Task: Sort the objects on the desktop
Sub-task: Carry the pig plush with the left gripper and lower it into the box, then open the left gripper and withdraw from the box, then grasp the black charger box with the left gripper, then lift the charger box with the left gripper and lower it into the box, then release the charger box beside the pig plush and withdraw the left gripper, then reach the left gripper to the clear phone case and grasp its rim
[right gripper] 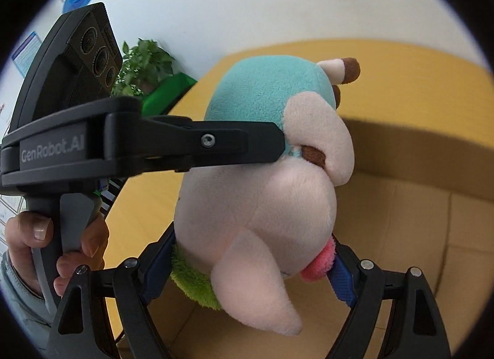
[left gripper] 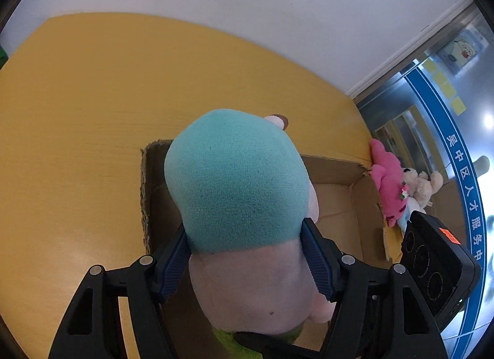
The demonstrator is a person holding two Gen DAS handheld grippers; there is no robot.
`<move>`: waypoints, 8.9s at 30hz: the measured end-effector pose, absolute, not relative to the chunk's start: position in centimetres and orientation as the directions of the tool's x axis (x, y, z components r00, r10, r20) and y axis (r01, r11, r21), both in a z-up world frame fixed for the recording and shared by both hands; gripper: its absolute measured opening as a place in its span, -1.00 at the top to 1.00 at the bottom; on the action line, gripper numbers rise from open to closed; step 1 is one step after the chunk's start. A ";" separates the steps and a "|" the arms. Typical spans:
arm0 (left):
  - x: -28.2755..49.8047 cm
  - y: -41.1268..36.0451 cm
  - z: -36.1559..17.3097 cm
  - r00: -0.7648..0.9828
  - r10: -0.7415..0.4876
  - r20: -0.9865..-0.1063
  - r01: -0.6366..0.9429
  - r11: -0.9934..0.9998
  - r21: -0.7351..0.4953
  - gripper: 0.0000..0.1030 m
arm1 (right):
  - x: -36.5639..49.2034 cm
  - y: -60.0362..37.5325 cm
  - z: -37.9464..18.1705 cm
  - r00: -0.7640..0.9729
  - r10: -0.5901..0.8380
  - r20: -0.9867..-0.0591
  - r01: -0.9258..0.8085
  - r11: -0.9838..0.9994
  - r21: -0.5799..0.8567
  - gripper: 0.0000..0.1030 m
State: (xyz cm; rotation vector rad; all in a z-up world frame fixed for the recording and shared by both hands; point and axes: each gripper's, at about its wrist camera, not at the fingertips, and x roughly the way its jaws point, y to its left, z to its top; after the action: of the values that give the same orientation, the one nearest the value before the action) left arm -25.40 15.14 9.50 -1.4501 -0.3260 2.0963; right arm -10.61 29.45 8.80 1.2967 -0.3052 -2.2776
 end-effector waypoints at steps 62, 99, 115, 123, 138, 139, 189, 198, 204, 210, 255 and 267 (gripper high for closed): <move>5.8 15.7 21.4 -0.844 0.296 -0.446 -0.327 -0.945 -0.008 -1.00 | 5.6 36.9 16.7 -0.748 -0.179 -0.639 0.169 -0.983 0.078 -0.59; 18.5 24.1 5.8 -0.271 0.609 -0.746 -0.501 -0.751 -0.431 -0.95 | 23.0 44.1 2.2 -0.457 -0.462 -0.760 0.417 -0.866 0.275 -0.68; 18.4 26.8 1.2 -0.044 0.646 -0.762 -0.484 -0.681 -0.549 -0.40 | 23.2 43.0 1.6 -0.429 -0.532 -0.730 0.471 -0.821 0.322 -0.75; 17.6 25.4 1.3 -0.098 0.644 -0.758 -0.425 -0.716 -0.554 -0.43 | 22.0 43.0 1.4 -0.453 -0.488 -0.746 0.473 -0.841 0.263 -0.76; 16.7 23.1 9.6 -0.260 0.670 -0.696 -0.498 -0.710 -0.498 -0.37 | 21.4 39.1 7.8 -0.647 -0.406 -0.646 0.492 -0.869 0.053 -0.66; 16.3 22.8 11.7 -0.299 0.668 -0.681 -0.513 -0.715 -0.475 -0.37 | 21.0 38.9 9.2 -0.667 -0.406 -0.625 0.498 -0.867 0.033 -0.66; -25.1 28.4 7.4 -0.260 0.393 -0.882 -0.325 -0.896 -0.303 -0.30 | -22.2 39.7 6.8 -0.496 -0.484 -0.721 0.495 -0.840 0.223 -0.66; -25.5 32.1 5.9 -0.250 0.159 -0.955 -0.329 -0.942 -0.071 -0.29 | -22.9 39.0 4.0 -0.393 -0.496 -0.774 0.461 -0.835 0.301 -0.55; -25.2 32.0 6.5 -0.254 0.175 -0.951 -0.329 -0.940 -0.085 -0.33 | -22.3 39.0 3.8 -0.373 -0.472 -0.799 0.455 -0.843 0.286 -0.52; -22.1 28.2 13.7 -0.403 0.313 -0.860 -0.340 -0.924 -0.177 -0.33 | -20.6 40.1 6.5 -0.406 -0.422 -0.811 0.407 -0.878 0.253 -0.52; 15.4 20.9 12.7 -0.702 0.443 -0.557 -0.443 -0.885 -0.145 -1.00 | 15.6 42.1 9.3 -0.733 -0.099 -0.673 0.085 -0.995 0.054 -0.64; 15.3 21.0 9.1 -0.605 0.466 -0.646 -0.478 -0.861 -0.173 -0.40 | 15.0 45.1 2.6 -0.572 -0.157 -0.805 0.052 -0.986 0.156 -0.57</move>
State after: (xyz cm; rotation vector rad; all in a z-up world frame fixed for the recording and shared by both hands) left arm 15.35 20.96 9.06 -0.9683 0.0233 2.4220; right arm 15.03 45.12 2.62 1.3887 -0.1736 -2.6799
